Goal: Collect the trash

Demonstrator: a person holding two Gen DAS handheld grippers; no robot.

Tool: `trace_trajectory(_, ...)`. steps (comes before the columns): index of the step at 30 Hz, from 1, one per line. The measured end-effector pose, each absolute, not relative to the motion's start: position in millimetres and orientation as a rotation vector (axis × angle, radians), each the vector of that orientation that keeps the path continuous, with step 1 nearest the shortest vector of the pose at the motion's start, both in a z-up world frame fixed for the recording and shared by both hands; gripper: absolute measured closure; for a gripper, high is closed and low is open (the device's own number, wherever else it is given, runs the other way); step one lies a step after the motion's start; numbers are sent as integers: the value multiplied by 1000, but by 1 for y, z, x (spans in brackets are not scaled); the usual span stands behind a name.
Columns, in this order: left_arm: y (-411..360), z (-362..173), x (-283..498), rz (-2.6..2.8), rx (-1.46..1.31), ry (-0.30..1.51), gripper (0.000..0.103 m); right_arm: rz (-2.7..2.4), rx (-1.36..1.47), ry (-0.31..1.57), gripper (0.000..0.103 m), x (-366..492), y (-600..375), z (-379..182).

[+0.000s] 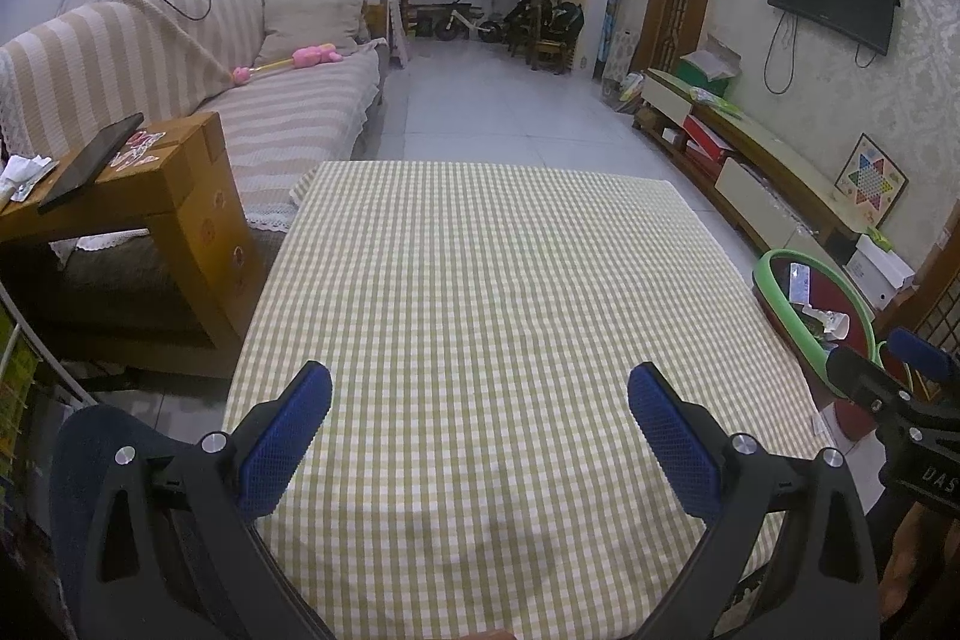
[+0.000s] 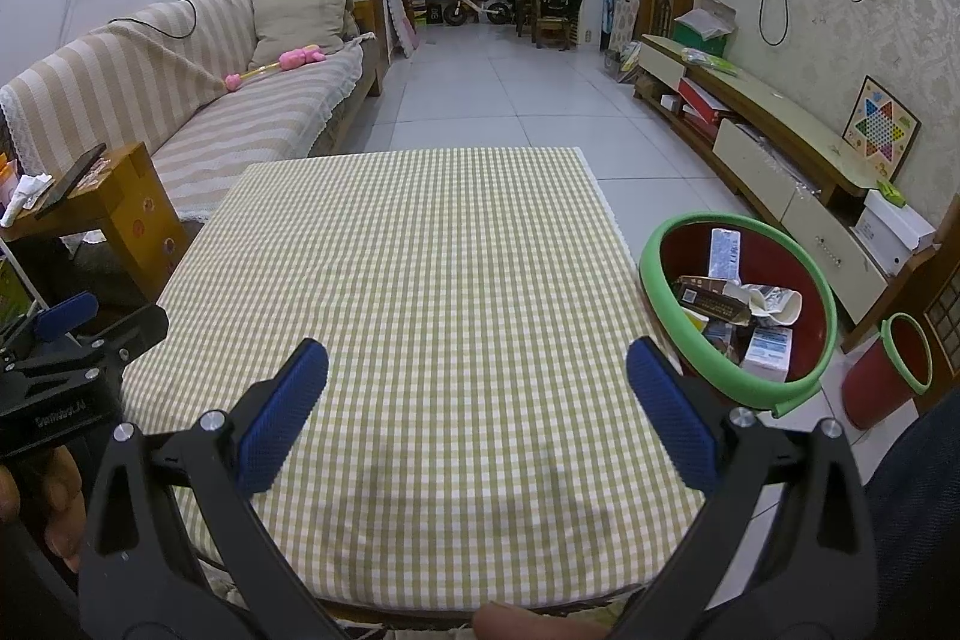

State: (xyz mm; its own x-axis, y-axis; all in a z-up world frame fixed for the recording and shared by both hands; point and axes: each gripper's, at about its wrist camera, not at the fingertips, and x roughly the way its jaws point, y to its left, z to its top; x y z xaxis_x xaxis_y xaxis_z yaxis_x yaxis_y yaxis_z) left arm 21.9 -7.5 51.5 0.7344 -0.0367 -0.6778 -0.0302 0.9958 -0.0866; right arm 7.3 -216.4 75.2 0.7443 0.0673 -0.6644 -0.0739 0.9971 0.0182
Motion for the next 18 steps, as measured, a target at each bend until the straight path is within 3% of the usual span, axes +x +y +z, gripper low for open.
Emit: trace_trajectory(18, -6, 53, 20, 18, -92, 729, 8, 84, -6, 737, 5, 9, -210, 76)
